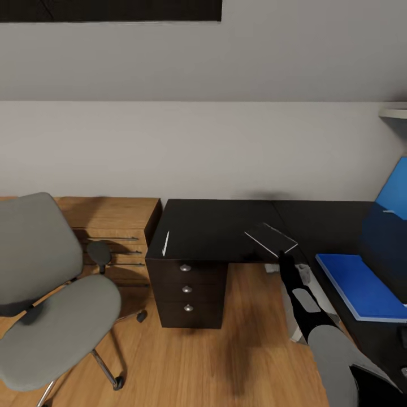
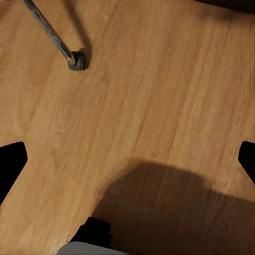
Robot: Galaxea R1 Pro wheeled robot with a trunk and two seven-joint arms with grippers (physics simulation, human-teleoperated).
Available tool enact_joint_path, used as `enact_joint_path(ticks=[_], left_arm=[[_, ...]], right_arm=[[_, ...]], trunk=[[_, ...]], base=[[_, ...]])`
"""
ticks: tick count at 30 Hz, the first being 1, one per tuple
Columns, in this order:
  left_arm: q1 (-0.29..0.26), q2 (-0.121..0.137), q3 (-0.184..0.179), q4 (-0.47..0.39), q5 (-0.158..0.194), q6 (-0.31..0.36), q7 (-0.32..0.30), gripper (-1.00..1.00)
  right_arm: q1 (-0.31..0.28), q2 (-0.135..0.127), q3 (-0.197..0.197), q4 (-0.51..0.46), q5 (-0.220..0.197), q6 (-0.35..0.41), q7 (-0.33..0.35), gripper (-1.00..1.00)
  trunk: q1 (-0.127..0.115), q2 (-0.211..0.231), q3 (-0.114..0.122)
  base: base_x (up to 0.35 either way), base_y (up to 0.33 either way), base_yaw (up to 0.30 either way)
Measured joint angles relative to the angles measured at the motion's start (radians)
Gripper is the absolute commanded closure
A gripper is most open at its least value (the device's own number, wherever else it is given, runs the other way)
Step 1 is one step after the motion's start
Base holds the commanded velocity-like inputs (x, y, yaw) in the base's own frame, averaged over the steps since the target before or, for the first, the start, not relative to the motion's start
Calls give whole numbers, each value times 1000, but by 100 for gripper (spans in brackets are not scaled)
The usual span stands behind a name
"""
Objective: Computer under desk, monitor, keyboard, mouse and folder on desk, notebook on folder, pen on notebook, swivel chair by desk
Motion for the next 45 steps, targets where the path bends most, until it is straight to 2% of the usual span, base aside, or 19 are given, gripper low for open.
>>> enact_joint_path(ticks=[1,2,7,10,12,16,29,45], left_arm=[[0,0,0,0,0,0,0,-100],[0,0,0,0,0,0,0,-100],[0,0,0,0,0,1,-1,-100],[0,0,0,0,0,1,-2,-100],[0,0,1,0,0,1,-3,-100],[0,0,1,0,0,0,-4,-100],[0,0,1,0,0,0,-4,-100],[0,0,1,1,0,0,-4,-100]], right_arm=[[17,7,1,-32,2,-1,-7,100],[51,22,3,-103,1,-3,-35,100],[283,97,15,-574,1,20,-315,100],[343,114,26,-687,-4,60,-414,100],[360,120,30,-722,-6,76,-453,100],[370,123,33,-742,-7,84,-475,100],[372,118,28,-747,-6,86,-481,100],[372,117,-7,-746,-3,85,-485,100]], trunk=[[-4,7,3],[-8,14,6],[-27,49,22],[-27,49,22],[-27,49,22],[-27,49,22],[-27,49,22],[-27,49,22]], base=[[0,0,0],[0,0,0],[0,0,0],[0,0,0],[0,0,0],[0,0,0],[0,0,-9],[0,0,-238]])
